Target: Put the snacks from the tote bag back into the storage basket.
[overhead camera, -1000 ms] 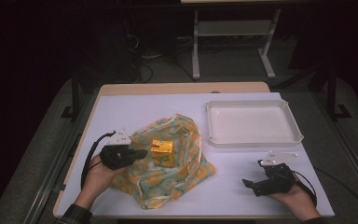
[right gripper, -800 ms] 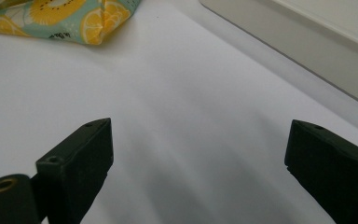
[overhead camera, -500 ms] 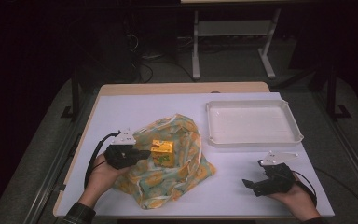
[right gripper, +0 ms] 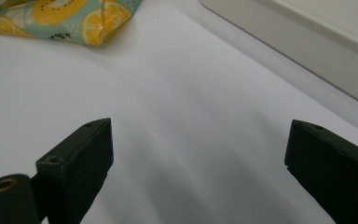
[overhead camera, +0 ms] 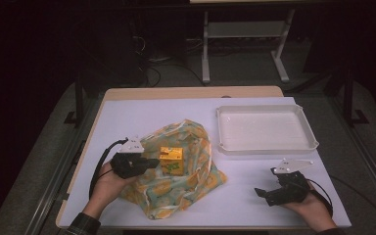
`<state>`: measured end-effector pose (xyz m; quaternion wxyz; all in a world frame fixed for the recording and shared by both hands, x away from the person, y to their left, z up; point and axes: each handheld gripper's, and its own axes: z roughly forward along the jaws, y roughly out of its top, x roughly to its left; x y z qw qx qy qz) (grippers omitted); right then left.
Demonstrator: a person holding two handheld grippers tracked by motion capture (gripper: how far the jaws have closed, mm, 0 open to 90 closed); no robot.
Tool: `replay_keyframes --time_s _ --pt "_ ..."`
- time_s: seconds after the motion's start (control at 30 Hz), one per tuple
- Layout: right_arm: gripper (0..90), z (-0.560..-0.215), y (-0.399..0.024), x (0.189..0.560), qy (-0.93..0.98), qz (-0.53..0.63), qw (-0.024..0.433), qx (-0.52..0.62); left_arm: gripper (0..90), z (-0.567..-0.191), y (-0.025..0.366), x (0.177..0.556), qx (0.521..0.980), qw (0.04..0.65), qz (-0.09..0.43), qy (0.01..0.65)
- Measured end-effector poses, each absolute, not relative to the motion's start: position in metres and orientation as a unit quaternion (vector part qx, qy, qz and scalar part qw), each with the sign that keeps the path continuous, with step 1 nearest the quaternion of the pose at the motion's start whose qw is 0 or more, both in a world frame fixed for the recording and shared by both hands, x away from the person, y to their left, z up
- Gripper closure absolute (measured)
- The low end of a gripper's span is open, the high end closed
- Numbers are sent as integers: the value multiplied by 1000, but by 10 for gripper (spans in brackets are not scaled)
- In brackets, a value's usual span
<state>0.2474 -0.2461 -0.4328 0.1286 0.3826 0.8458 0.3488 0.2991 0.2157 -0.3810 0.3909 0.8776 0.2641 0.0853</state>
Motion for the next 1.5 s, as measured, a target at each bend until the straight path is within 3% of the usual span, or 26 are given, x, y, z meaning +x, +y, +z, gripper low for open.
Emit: replay_keyframes --time_s 1.5 --pt "74 -433 -246 246 844 353 128 383 897 -383 189 288 894 383 69 225"
